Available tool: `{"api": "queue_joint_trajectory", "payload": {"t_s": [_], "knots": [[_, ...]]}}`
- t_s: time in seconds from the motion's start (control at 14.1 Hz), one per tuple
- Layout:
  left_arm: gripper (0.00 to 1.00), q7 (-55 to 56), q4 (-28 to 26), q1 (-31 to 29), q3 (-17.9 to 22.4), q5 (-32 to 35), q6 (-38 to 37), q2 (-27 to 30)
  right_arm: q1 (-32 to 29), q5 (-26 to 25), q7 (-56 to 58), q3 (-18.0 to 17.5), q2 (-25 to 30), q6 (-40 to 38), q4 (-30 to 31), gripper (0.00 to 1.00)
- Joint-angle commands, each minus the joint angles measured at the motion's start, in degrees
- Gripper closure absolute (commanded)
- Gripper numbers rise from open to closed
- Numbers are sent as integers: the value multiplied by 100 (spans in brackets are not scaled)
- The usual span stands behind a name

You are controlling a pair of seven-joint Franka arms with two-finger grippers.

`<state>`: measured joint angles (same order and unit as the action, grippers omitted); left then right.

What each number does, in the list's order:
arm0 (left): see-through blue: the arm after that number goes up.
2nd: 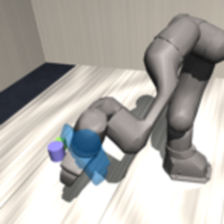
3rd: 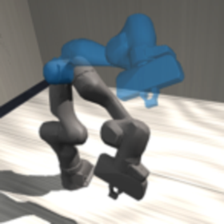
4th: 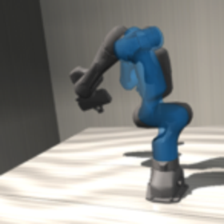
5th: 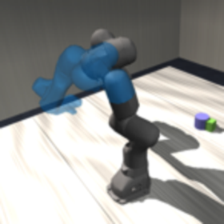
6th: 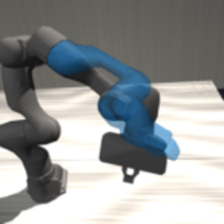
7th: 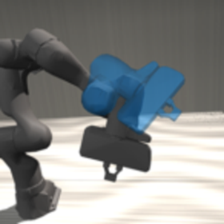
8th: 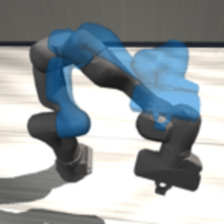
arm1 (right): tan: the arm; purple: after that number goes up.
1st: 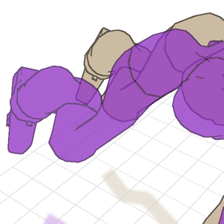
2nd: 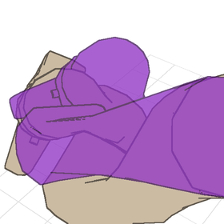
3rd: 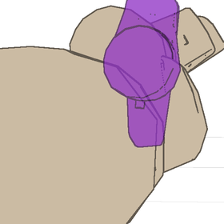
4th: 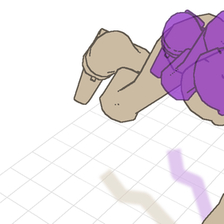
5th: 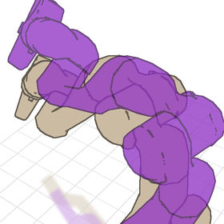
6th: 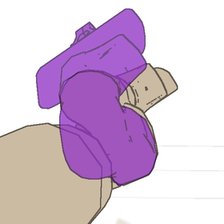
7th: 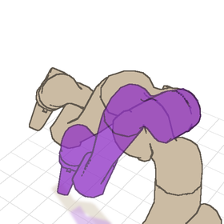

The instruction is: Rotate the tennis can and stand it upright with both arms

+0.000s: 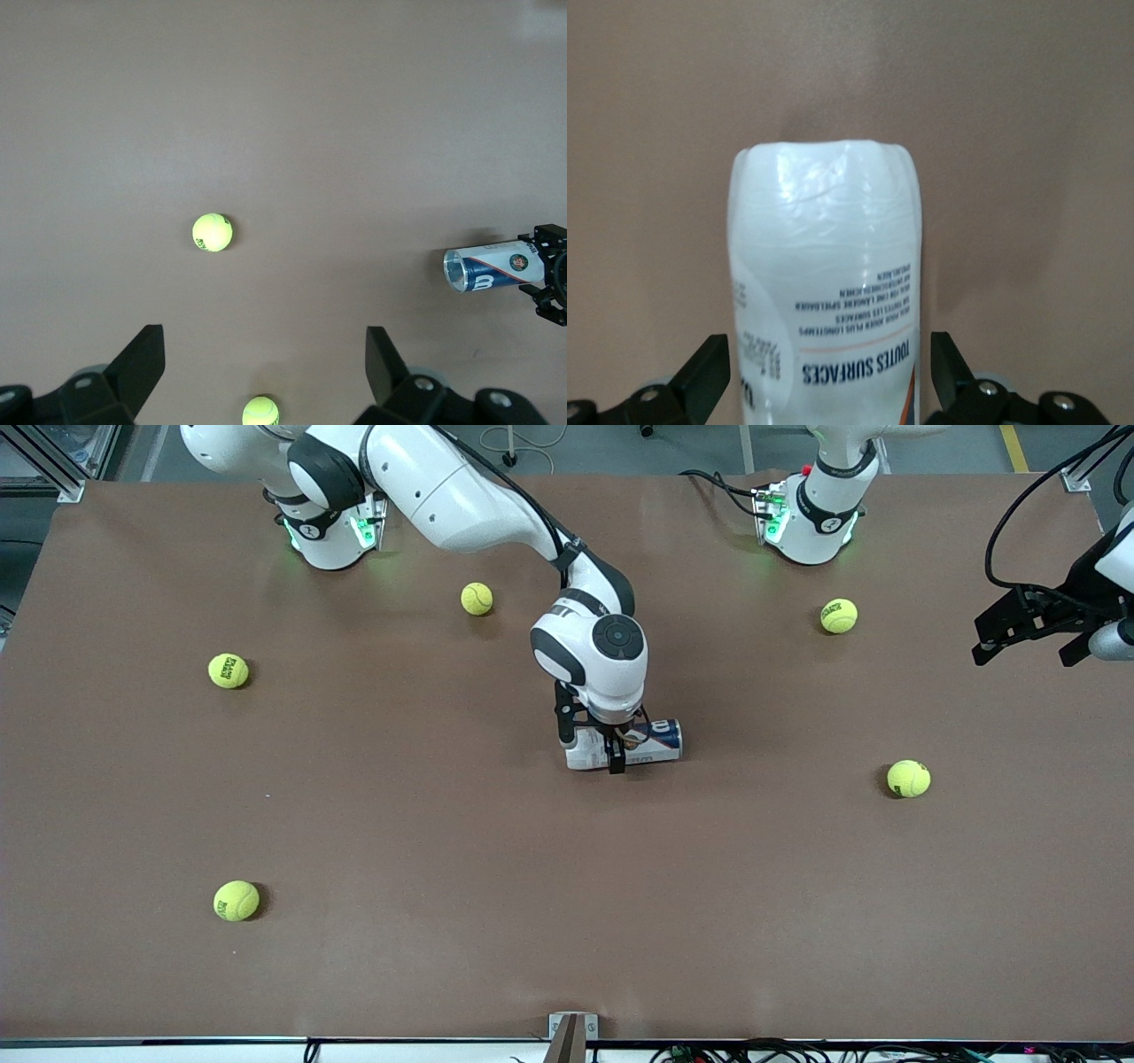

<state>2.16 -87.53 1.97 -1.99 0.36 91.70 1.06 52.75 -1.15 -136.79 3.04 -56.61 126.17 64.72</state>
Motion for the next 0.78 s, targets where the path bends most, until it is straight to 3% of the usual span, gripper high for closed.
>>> {"api": "queue_joint_trajectory", "payload": {"t_s": [0.0, 0.71], "knots": [[0, 39, -36, 14, -29, 87, -64, 70, 42, -52, 12, 12, 62, -232, -118, 0], [0, -163, -36, 14, -20, 131, -179, -184, -54, 9, 125, -181, 572, -1111, -416, 0]]}}
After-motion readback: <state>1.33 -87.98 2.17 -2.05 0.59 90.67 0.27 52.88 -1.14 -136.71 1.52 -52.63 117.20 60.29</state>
